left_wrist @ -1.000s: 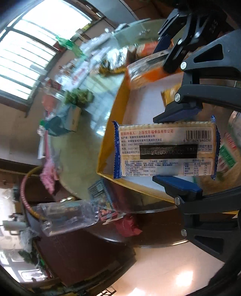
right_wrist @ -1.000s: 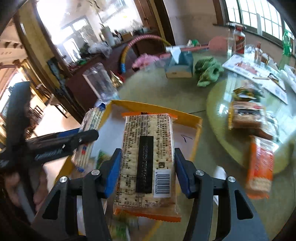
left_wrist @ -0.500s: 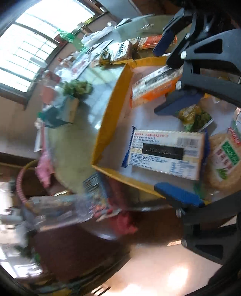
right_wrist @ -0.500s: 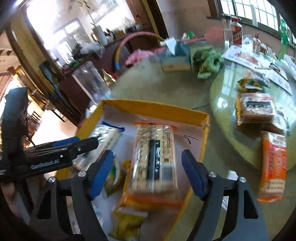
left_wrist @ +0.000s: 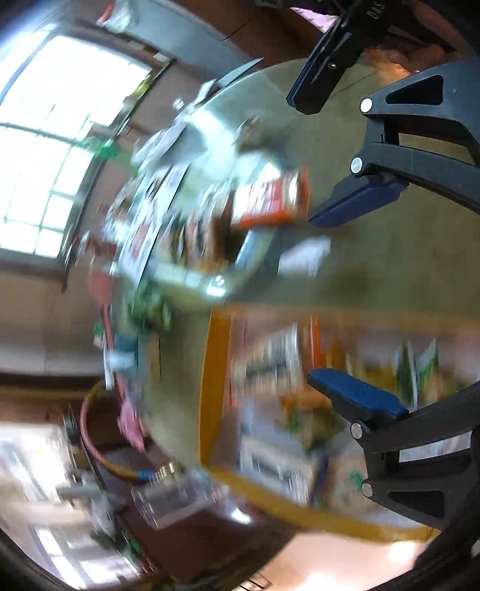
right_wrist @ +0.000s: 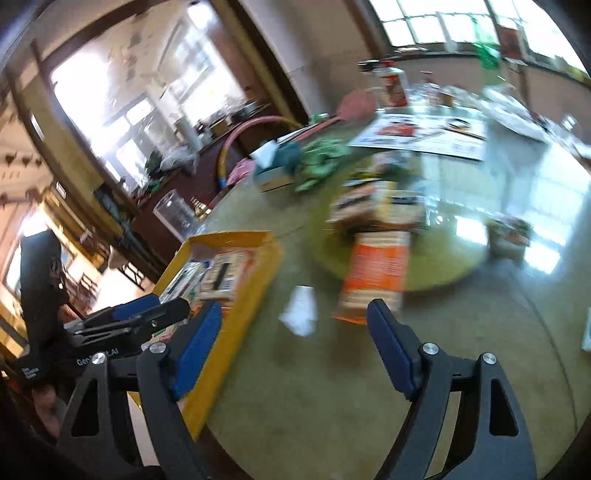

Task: Organize snacks
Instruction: 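Grasp the orange cracker packet with left tool while right tool grasps green granule sachet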

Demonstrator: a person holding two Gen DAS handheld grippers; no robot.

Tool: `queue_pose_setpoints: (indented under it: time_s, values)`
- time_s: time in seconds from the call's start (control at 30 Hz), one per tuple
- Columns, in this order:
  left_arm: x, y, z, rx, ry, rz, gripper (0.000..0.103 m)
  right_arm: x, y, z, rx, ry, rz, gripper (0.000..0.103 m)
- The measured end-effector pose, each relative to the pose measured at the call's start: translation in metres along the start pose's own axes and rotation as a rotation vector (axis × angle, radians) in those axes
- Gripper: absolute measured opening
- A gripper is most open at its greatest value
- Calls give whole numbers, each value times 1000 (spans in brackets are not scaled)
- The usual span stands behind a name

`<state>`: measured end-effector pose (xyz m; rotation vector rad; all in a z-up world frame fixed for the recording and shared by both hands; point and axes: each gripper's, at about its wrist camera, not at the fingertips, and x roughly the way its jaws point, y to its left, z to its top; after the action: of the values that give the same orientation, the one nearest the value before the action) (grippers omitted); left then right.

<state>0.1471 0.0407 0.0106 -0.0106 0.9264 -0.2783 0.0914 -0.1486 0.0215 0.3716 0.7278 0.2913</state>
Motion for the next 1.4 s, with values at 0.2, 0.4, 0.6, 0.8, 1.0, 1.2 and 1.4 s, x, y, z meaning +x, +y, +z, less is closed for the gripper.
queue_pose_setpoints:
  time_s: [0.2,0.4,0.6,0.8,1.0,1.2,1.4]
  values:
    - [53,-65,13,73,88,-82,79,-31,-77,-5,53,4,-69,81]
    - [127,-98,34,86,183,-31,78,-32,-127,-20,112,29,-99,81]
    - [148,-109,33,90,198,29,58,-27,-149,-15,122,37,-124,81]
    - [129,-97,7,96,170,40,53,-11,-164,14,116,53,-160,81]
    - [101,-87,-28,126,178,2,53,30,-184,74,76,90,-217,81]
    - [88,-80,-42,117,203,-52,53,85,-221,112,83,168,-281,81]
    - [85,-74,-45,98,204,-85,53,75,-227,86,144,223,-124,81]
